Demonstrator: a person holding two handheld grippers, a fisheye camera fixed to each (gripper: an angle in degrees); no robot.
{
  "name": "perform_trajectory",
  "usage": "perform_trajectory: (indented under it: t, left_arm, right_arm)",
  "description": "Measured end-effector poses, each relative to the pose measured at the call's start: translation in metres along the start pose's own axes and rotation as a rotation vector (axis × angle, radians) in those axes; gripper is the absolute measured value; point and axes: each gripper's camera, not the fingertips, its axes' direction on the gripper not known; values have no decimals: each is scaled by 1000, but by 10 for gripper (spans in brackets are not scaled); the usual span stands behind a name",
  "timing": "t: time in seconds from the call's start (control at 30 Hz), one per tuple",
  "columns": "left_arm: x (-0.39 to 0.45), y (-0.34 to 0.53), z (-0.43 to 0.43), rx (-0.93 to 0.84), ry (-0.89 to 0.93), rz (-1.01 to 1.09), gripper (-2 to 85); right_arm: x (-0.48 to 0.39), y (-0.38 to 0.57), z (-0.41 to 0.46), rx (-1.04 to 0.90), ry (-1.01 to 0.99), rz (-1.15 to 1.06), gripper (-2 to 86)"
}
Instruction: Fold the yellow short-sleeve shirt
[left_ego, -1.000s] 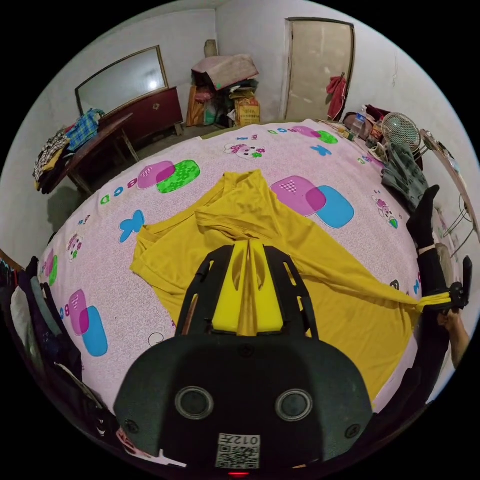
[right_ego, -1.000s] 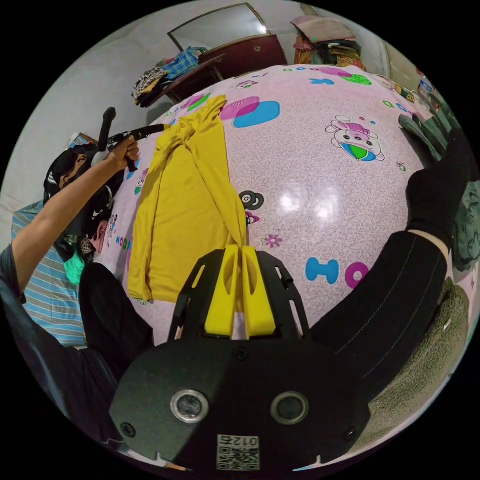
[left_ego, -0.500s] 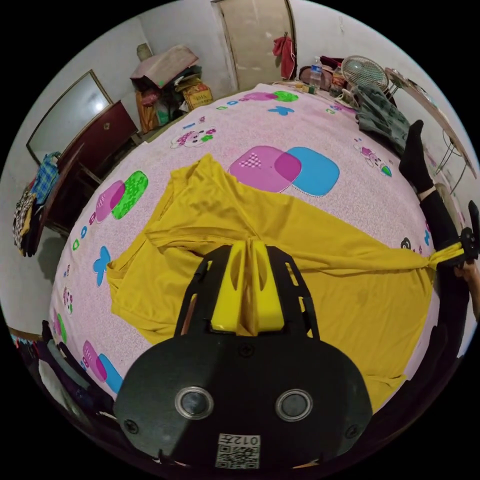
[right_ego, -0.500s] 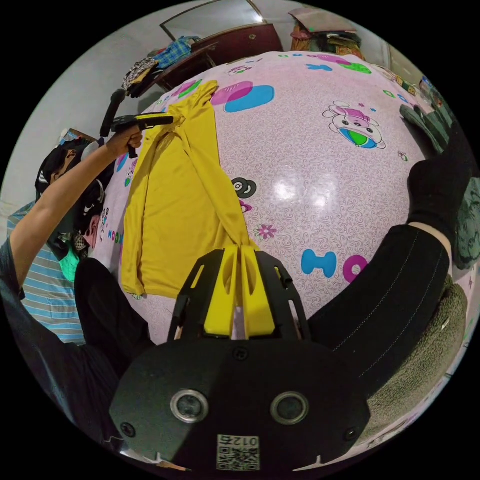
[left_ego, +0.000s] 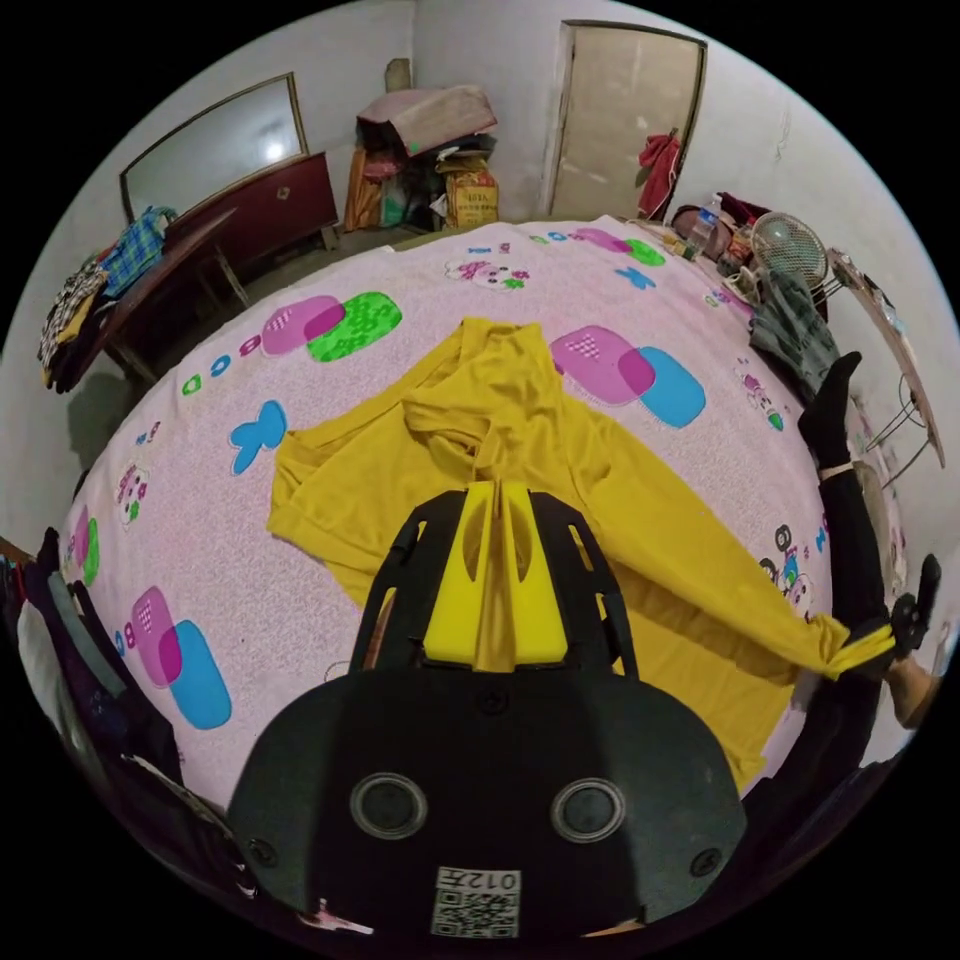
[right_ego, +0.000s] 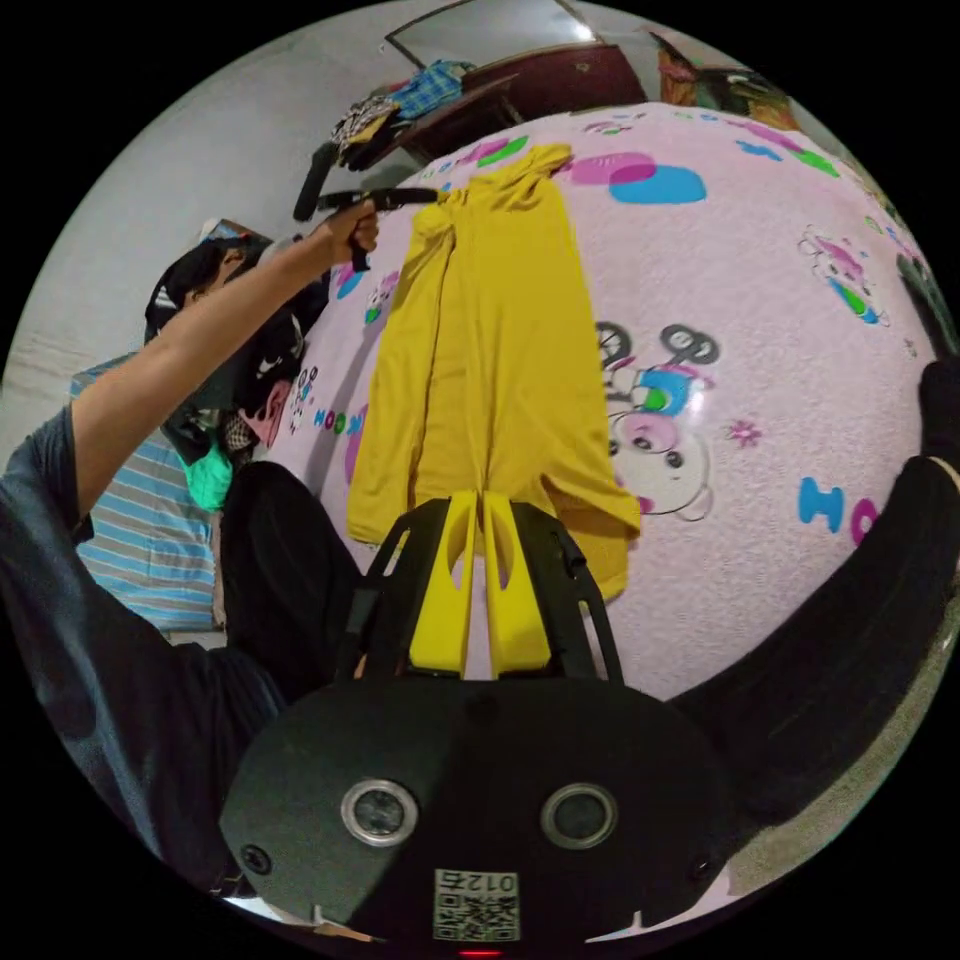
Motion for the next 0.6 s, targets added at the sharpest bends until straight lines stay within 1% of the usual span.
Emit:
perform_trajectory:
  t: [0.07, 0.13, 0.23, 0.3, 0.43, 0.5, 0.6]
  left_arm:
    - [-3, 11, 1, 0, 3, -44, 0]
    - [-8, 26, -4, 18, -12, -135, 2]
    - [-14, 45, -19, 58, -19, -241, 4]
    - [-12, 69, -40, 96, -27, -296, 6]
    - [10, 115, -75, 141, 30, -280, 9]
    - [33, 149, -95, 132, 69, -284, 10]
    - [70, 189, -114, 71, 155, -248, 11]
  right_arm:
    - [-12, 6, 27, -30, 27, 1, 5]
    - [-18, 10, 40, -35, 37, 12, 23]
    - [-27, 17, 53, -37, 6, 10, 77]
    - [-34, 24, 53, -36, -20, -6, 87]
    - [-41, 46, 32, 11, 6, -32, 79]
    - [-36, 56, 23, 31, 16, -17, 78]
    - [-20, 67, 8, 82, 72, 39, 72]
